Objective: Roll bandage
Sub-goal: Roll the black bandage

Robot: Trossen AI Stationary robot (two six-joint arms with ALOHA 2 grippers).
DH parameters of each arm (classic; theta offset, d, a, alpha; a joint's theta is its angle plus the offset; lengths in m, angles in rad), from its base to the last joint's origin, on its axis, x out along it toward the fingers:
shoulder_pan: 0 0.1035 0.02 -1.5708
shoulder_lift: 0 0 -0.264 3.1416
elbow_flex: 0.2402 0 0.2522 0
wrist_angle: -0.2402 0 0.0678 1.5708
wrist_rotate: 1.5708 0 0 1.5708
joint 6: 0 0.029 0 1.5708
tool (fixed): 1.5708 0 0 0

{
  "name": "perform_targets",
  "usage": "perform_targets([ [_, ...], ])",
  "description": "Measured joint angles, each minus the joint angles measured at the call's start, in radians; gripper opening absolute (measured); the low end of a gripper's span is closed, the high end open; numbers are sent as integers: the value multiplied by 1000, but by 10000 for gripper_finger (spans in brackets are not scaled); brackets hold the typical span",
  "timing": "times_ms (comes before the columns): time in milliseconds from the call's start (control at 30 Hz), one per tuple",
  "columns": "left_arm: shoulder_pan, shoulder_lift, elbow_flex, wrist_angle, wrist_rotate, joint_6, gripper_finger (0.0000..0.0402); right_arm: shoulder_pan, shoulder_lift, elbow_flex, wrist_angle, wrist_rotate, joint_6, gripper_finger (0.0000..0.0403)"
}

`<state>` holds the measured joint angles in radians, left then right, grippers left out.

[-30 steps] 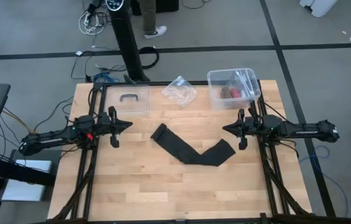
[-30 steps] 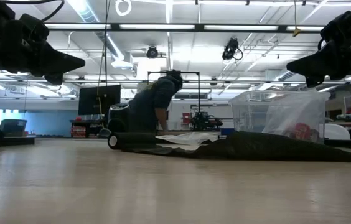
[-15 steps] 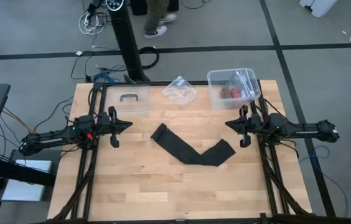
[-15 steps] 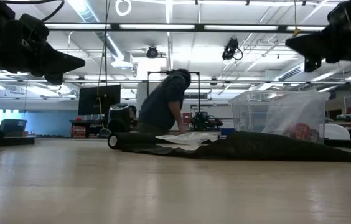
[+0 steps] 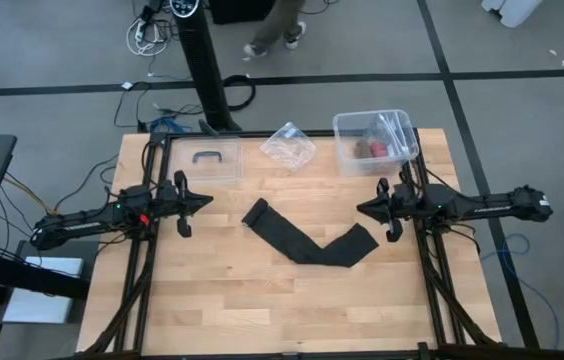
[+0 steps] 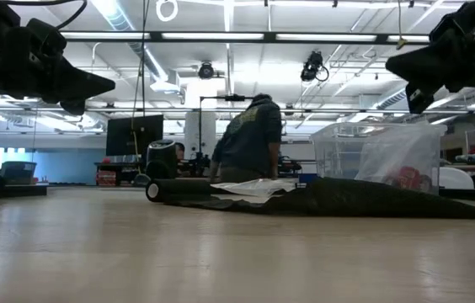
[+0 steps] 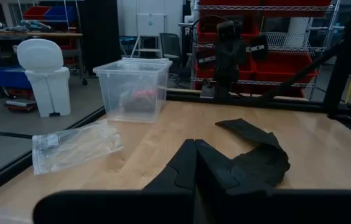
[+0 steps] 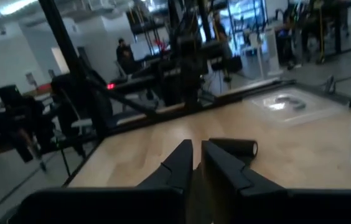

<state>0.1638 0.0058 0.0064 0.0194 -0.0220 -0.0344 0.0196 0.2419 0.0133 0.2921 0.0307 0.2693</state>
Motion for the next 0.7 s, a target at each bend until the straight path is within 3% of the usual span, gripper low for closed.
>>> perform_targets([
  [167, 0, 0, 0, 58, 0, 0, 10, 11, 73, 40, -58, 0, 11, 70],
  [500, 0, 0, 0, 168, 0, 0, 10, 10, 205, 156, -525, 58, 228, 110],
  [700, 0, 0, 0, 169, 0, 0, 10, 10, 300, 163, -686, 59, 289, 131],
])
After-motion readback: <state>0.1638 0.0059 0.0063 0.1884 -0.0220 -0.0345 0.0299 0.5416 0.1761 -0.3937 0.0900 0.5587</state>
